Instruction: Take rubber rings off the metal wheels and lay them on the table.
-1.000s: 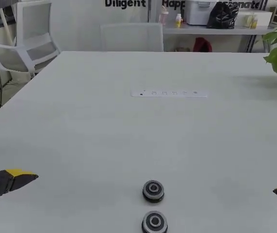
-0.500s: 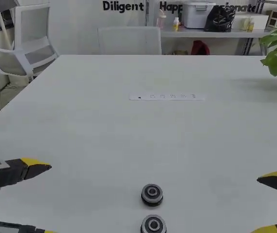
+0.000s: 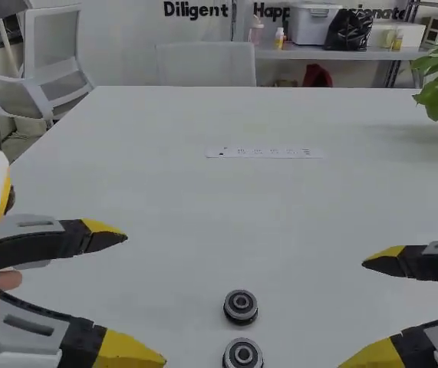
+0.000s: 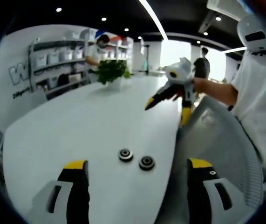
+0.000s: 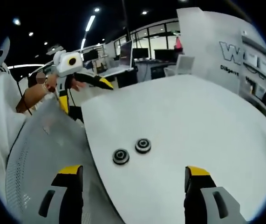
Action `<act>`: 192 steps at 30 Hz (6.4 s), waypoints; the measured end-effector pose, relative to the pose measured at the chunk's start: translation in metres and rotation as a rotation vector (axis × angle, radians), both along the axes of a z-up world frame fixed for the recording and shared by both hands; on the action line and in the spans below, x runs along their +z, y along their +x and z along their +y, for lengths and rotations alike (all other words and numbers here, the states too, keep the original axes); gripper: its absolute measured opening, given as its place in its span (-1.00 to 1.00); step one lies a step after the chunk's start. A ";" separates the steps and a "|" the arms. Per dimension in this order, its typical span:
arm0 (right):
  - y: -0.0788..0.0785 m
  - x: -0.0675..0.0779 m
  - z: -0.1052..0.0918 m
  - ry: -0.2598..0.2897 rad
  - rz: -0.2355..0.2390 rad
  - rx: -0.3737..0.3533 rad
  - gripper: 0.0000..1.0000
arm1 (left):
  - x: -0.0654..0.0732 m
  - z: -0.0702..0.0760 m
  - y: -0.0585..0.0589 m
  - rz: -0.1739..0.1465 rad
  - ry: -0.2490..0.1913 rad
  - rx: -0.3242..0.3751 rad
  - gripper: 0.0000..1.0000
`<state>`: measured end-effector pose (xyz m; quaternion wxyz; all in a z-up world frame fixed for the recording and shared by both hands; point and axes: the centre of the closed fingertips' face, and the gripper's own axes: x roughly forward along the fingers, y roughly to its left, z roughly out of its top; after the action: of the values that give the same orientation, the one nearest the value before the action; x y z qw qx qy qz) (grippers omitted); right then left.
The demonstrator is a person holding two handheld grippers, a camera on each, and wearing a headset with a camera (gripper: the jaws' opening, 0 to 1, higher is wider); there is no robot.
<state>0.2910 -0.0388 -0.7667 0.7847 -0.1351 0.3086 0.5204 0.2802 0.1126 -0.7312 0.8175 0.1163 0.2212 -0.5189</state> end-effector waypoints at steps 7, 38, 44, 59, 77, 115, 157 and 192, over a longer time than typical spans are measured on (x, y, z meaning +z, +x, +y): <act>0.000 0.002 0.020 -0.013 -0.016 0.073 0.76 | -0.005 -0.020 0.001 -0.016 0.005 -0.073 0.66; -0.004 -0.060 0.060 -0.003 0.047 0.202 -0.09 | -0.030 -0.083 0.024 -0.091 -0.144 -0.191 0.01; -0.006 -0.077 0.058 -0.046 0.072 0.213 -0.20 | -0.051 -0.088 0.017 -0.103 -0.112 -0.253 -0.23; -0.005 -0.094 0.064 -0.062 0.090 0.237 -0.44 | -0.102 -0.086 0.006 -0.044 -0.003 -0.322 -0.50; -0.007 -0.097 0.065 -0.062 0.094 0.241 -0.68 | -0.113 -0.085 0.009 -0.032 0.007 -0.294 -0.71; 0.005 -0.088 0.057 0.179 0.439 -0.045 -1.00 | -0.115 -0.082 0.012 -0.072 0.022 -0.313 -0.72; 0.000 -0.080 0.072 0.397 0.757 -0.205 -1.00 | -0.116 -0.080 0.013 -0.072 0.011 -0.282 -0.73; 0.008 -0.075 0.064 0.437 0.804 -0.237 -1.00 | -0.116 -0.084 0.016 -0.071 0.003 -0.255 -0.72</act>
<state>0.2986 0.0255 -0.8417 0.6668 0.2816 0.4846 0.4911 0.2962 0.0290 -0.8469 0.7521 0.1629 0.1762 -0.6138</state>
